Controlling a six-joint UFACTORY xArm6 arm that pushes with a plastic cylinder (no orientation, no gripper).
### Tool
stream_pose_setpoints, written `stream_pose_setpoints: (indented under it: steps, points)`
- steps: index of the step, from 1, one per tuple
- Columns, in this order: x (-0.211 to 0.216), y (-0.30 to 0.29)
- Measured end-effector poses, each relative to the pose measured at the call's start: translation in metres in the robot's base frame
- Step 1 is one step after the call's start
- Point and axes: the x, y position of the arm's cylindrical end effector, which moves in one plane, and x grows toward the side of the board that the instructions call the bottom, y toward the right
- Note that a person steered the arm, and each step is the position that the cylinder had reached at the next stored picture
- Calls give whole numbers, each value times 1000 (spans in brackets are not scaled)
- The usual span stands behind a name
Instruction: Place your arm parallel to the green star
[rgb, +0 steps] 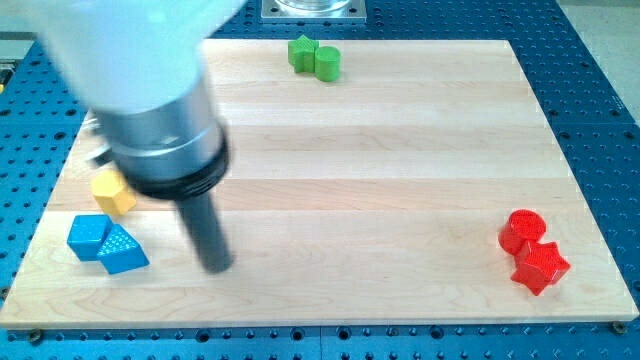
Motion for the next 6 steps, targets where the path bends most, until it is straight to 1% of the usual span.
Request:
stream_pose_setpoints:
  steps: [2, 3, 4, 5, 6]
  points:
    - [-175, 72]
    - [-203, 36]
    - [-212, -10]
    - [-245, -18]
    - [-293, -17]
